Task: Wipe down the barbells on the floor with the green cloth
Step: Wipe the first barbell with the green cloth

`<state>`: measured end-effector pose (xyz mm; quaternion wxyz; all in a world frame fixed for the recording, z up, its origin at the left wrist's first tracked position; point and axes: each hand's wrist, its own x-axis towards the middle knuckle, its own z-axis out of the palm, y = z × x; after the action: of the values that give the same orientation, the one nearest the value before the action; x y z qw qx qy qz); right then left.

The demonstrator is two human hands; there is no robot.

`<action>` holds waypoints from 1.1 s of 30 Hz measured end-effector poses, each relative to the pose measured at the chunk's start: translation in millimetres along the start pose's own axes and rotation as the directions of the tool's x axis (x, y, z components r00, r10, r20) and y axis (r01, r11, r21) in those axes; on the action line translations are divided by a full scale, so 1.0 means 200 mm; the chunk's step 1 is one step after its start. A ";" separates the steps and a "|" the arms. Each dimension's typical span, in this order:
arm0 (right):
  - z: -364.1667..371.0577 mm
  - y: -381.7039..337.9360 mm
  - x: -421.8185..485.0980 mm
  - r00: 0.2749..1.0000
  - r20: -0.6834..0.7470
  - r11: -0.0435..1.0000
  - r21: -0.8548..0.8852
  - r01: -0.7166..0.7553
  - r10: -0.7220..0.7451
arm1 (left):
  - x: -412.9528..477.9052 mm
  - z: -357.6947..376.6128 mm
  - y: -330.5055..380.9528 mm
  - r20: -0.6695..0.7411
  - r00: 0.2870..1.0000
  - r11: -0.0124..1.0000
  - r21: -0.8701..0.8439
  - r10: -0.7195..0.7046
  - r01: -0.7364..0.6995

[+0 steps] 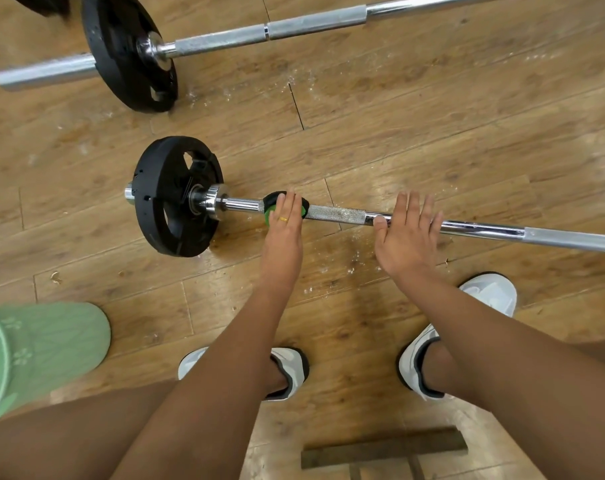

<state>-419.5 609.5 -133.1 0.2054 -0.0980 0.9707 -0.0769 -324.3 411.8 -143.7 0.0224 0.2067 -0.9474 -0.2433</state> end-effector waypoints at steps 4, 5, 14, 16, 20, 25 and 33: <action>-0.02 -0.01 0.02 1.000 0.021 1.000 0.007 -0.004 0.004 | 0.03 -0.01 0.01 -0.031 0.998 0.998 -0.031 -0.058 0.057; -0.02 0.00 0.03 1.000 0.030 1.000 0.008 -0.006 0.005 | 0.04 -0.01 0.02 -0.047 0.996 0.996 -0.041 -0.079 0.078; -0.11 -0.04 0.14 0.994 0.106 1.000 0.003 -0.024 0.024 | 0.13 0.05 0.16 -0.079 0.981 0.984 -0.035 -0.177 0.175; -0.12 -0.04 0.17 0.993 0.114 1.000 -0.008 -0.020 0.021 | 0.12 0.04 0.15 0.025 0.999 0.999 0.036 0.038 -0.039; -0.14 -0.04 0.22 0.991 0.129 1.000 -0.001 -0.024 0.024 | 0.24 -0.05 0.03 0.105 0.979 0.976 0.114 0.176 -0.188; -0.15 -0.05 0.25 0.992 0.124 1.000 -0.008 -0.023 0.023 | 0.28 -0.08 0.01 -0.074 0.985 0.982 0.095 -0.157 0.164; -0.15 -0.04 0.26 0.992 0.128 1.000 0.005 -0.016 0.015 | 0.30 -0.05 0.06 0.071 0.988 0.983 0.116 0.136 -0.144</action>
<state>-478.4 593.3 -124.2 0.2678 -0.0947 0.9561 -0.0716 -381.3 392.7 -132.5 -0.0027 0.1327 -0.9728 -0.1896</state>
